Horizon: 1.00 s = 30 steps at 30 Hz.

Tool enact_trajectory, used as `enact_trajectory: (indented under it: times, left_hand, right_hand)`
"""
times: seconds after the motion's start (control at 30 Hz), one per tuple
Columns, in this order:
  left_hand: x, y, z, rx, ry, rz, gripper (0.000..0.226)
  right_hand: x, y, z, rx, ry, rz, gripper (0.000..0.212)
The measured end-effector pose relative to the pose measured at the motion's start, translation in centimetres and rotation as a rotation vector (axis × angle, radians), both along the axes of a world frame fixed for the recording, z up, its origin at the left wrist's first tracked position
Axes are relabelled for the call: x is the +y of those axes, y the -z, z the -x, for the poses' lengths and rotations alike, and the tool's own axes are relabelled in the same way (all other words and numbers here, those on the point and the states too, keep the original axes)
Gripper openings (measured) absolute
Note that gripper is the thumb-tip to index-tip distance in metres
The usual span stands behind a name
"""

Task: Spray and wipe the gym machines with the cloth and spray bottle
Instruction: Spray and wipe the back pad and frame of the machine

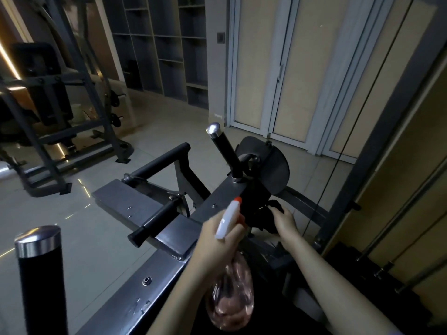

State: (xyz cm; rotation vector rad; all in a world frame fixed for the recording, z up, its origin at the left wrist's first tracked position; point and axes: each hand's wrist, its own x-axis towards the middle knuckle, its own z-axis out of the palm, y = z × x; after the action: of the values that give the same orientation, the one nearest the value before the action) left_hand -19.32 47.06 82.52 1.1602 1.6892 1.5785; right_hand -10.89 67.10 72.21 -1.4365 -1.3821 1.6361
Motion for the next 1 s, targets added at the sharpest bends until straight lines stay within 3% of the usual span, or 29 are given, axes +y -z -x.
enact_trajectory:
  times: [0.13, 0.27, 0.4, 0.53, 0.7, 0.87, 1.0]
  left_hand:
    - [0.5, 4.8, -1.8, -0.090, 0.000, 0.176, 0.036]
    - [0.9, 6.8, -3.0, -0.127, -0.009, 0.244, 0.012]
    - [1.1, 7.2, -3.2, -0.206, -0.044, 0.214, 0.026]
    - [1.0, 7.2, -3.7, -0.245, -0.117, 0.202, 0.030]
    - [-0.4, 7.6, -4.0, -0.177, -0.142, 0.255, 0.012]
    - [-2.7, 8.2, -5.1, -0.129, -0.233, 0.236, 0.017]
    - [-4.1, 8.8, -5.0, -0.083, -0.279, 0.261, 0.005]
  right_hand:
    - [0.8, 0.4, -0.4, 0.045, 0.034, 0.084, 0.048]
    - [1.8, 1.1, -0.8, 0.070, 0.067, 0.141, 0.056]
    - [2.8, 2.4, -1.1, 0.116, 0.107, 0.182, 0.063]
    - [2.6, 1.8, -1.3, 0.150, 0.130, 0.176, 0.050]
    - [2.4, 1.4, -1.2, 0.168, 0.102, 0.147, 0.048]
    - [2.1, 2.2, -0.6, 0.177, 0.080, 0.121, 0.051]
    - [1.6, 2.7, 0.2, 0.157, 0.083, 0.099, 0.058]
